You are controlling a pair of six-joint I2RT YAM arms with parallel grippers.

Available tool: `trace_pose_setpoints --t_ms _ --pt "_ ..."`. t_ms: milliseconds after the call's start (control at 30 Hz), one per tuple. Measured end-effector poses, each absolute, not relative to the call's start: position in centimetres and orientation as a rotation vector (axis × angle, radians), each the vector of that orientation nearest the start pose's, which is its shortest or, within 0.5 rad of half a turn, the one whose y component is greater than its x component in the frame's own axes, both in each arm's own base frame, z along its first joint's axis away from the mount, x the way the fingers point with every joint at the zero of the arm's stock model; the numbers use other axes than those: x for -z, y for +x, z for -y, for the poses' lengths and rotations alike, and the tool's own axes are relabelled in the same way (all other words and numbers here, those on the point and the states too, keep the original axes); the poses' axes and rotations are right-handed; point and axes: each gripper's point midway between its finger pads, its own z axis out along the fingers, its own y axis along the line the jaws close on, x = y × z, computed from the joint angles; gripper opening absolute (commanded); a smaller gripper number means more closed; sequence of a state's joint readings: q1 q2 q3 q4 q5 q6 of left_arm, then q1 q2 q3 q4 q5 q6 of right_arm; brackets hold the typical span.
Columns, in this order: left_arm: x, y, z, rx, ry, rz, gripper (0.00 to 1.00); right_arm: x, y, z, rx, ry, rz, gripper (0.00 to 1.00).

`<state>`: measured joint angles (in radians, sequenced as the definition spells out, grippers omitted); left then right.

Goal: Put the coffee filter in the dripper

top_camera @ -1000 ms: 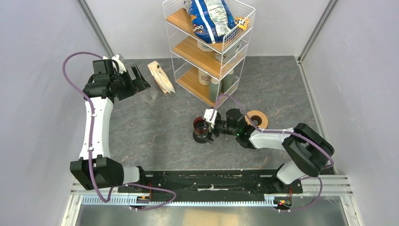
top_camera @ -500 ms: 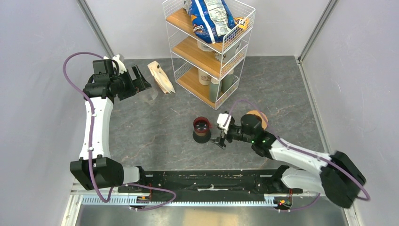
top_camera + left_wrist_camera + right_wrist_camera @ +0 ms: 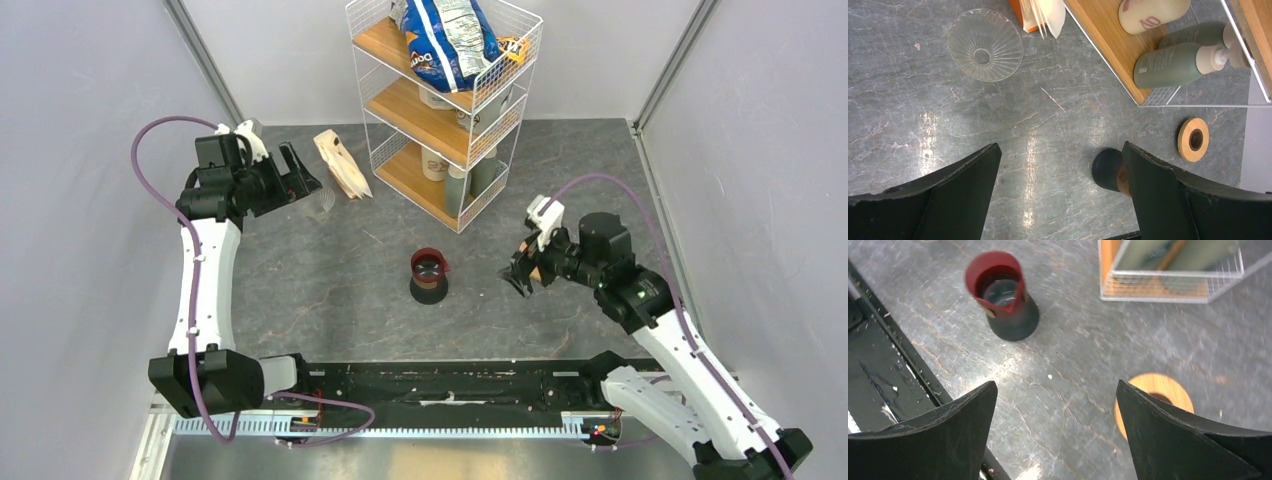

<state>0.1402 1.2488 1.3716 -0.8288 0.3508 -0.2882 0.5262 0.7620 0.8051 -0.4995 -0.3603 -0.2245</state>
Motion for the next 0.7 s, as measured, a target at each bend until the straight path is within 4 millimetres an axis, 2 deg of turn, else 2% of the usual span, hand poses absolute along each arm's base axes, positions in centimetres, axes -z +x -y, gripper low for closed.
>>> trace_pose_setpoints --t_ms 100,267,400,567,700 --pt "-26.9 33.2 2.6 0.482 -0.298 -2.251 1.00 -22.5 22.1 -16.1 -0.540 -0.817 -1.942 0.97" --pt "-26.8 33.7 3.3 0.538 -0.275 -2.258 1.00 -19.4 24.0 -12.6 -0.567 -0.624 -2.212 0.97" --pt "-26.4 34.1 3.6 0.566 -0.270 -2.273 1.00 -17.1 25.7 -8.4 -0.591 -0.407 -2.406 0.97" --pt "-26.0 34.3 3.6 0.575 -0.272 -2.286 1.00 -15.4 28.4 -3.3 -0.556 -0.184 -2.520 0.97" --pt "-25.8 34.4 3.5 0.561 -0.237 -2.290 1.00 -14.2 29.6 -1.1 -0.594 -0.158 -2.560 0.97"
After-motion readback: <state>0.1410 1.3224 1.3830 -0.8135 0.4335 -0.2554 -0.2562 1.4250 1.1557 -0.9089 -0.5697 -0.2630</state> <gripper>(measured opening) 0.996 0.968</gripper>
